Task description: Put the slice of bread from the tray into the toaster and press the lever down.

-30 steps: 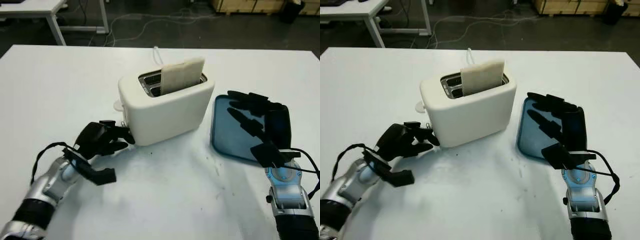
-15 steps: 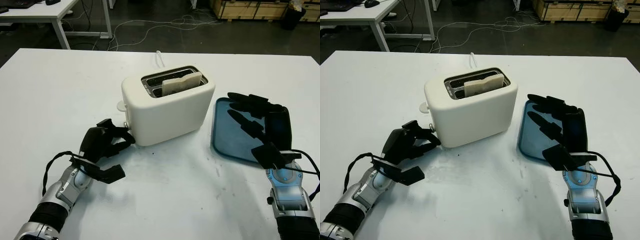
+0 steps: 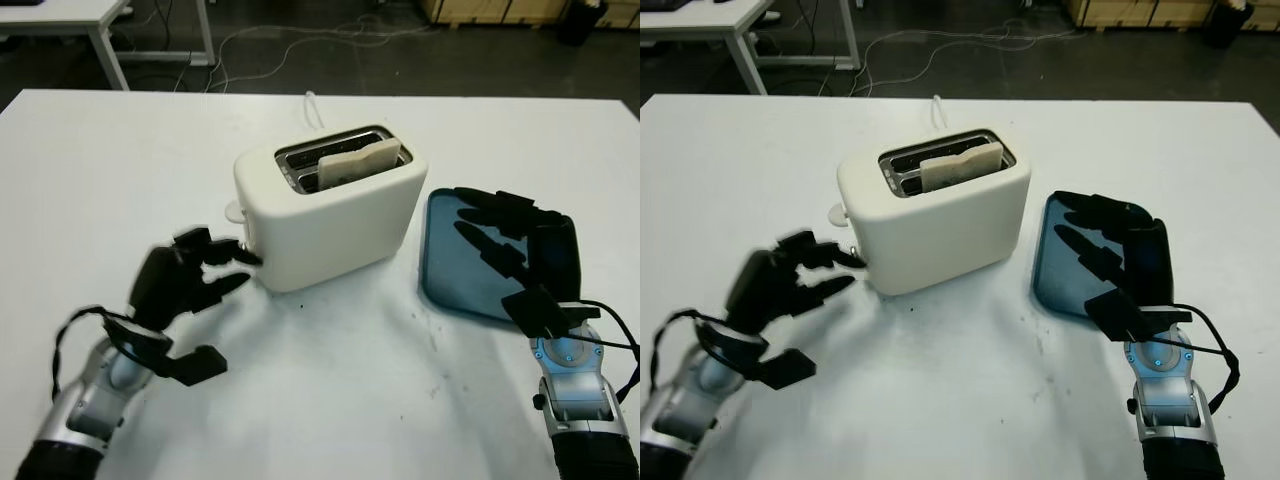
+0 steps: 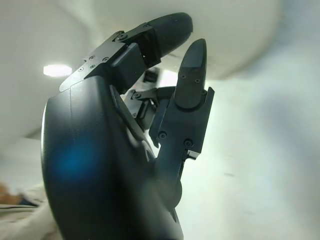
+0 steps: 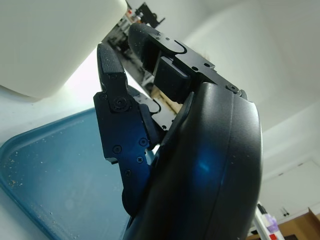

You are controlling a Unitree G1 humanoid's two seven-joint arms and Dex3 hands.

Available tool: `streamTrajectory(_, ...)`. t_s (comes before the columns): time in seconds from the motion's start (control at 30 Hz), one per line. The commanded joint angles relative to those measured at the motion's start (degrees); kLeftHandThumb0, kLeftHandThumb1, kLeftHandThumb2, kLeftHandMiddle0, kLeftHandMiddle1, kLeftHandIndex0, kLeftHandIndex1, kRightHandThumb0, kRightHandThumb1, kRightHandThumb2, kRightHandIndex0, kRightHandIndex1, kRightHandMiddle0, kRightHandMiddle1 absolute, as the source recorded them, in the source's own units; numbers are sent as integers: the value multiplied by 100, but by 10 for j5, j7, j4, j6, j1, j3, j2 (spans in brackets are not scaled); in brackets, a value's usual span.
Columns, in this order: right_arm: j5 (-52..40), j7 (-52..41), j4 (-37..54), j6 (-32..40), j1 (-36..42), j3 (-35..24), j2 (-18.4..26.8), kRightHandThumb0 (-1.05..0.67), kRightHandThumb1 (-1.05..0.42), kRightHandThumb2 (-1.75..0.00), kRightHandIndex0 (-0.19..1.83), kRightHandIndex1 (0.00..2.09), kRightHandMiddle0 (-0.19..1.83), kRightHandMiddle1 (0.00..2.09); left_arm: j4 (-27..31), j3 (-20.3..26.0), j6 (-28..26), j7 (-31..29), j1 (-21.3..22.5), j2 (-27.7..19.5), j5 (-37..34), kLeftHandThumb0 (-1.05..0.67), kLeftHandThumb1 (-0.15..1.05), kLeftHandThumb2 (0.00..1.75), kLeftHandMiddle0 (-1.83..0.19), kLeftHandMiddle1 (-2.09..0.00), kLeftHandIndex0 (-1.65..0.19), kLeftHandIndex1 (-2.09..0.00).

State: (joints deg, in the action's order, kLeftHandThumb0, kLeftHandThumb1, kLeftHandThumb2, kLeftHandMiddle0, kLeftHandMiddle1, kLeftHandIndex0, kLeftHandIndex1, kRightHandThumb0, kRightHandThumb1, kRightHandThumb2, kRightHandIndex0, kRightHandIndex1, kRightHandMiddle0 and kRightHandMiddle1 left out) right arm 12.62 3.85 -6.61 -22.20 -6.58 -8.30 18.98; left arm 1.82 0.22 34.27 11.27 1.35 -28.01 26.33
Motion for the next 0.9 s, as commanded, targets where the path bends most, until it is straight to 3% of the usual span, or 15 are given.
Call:
streamTrajectory(0.0, -2, 1, -1, -7, 0, 3, -1, -32, -92, -8, 97, 20, 93, 0, 33, 25, 8, -11, -11, -14, -10, -35, 92, 18, -63, -154, -75, -69)
streamTrajectory(0.23, -1, 2, -6, -14, -2, 4, -1, -31, -92, -9, 97, 20, 92, 0, 63, 87, 19, -33, -2, -27, -44, -35, 92, 11, -76, -149, -74, -93)
streamTrajectory(0.47, -5, -2, -6, -10, -1, 5, -1, -32, -92, -9, 97, 19, 92, 0, 34, 114, 9, -27, 39, -41, 9, -33, 92, 11, -84, -143, -77, -96)
streamTrajectory(0.63, -3, -1, -7, -15, -1, 6, 0, -33, -92, -9, 97, 19, 93, 0, 2, 98, 13, -20, 77, -70, 82, -31, 92, 17, -79, -144, -81, -71)
streamTrajectory(0.87, -3, 0, -4, -11, 0, 5, -1, -33, -92, -9, 97, 18, 93, 0, -36, 54, 16, -30, 110, -91, 119, -30, 92, 24, -77, -144, -88, -34)
